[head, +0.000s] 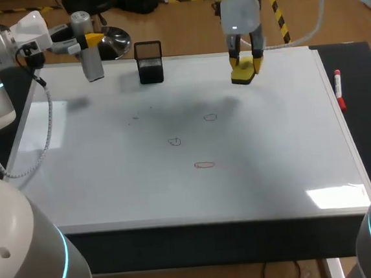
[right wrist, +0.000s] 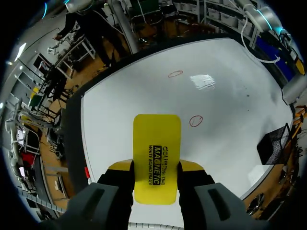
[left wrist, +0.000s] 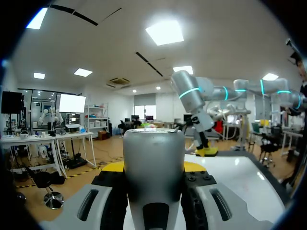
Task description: Pick up the inspection probe, press it on each red-marked spot on the whiteboard one by one, put down the probe, pick up the eraser, and wipe off all the red marks.
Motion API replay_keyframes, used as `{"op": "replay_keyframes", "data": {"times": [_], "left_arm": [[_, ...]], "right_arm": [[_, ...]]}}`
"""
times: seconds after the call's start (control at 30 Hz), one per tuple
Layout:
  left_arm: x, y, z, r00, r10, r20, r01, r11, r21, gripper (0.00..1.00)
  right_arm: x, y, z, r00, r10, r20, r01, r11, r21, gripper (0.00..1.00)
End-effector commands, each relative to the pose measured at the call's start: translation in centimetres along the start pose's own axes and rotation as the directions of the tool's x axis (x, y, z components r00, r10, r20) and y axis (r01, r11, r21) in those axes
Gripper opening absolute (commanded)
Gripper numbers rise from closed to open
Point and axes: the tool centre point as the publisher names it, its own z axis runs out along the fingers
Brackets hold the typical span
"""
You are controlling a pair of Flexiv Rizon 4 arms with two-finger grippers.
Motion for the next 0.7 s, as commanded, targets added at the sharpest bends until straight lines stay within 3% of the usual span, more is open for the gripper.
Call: {"op": "replay_keyframes", "data": {"times": [0.03, 0.33, 0.7], "left_arm": [[0.1, -0.1, 0.0, 1.0, 0.002, 0.004, -0.002, 1.0, 0.002, 0.0], [0.1, -0.1, 0.0, 1.0, 0.002, 0.004, -0.002, 1.0, 0.002, 0.0], [0.1, -0.1, 0.0, 1.0, 0.002, 0.004, -0.002, 1.0, 0.002, 0.0]], "right_arm": [[2.7, 1.0, 0.3, 1.0, 0.009, 0.025, -0.019, 0.891, 0.453, 0.0], [4.0, 0.5, 1.1, 0.998, 0.053, 0.027, -0.06, 0.886, 0.459, 0.0], [7.2, -1.8, 2.2, 0.987, 0.105, 0.121, -0.147, 0.898, 0.416, 0.0]]}}
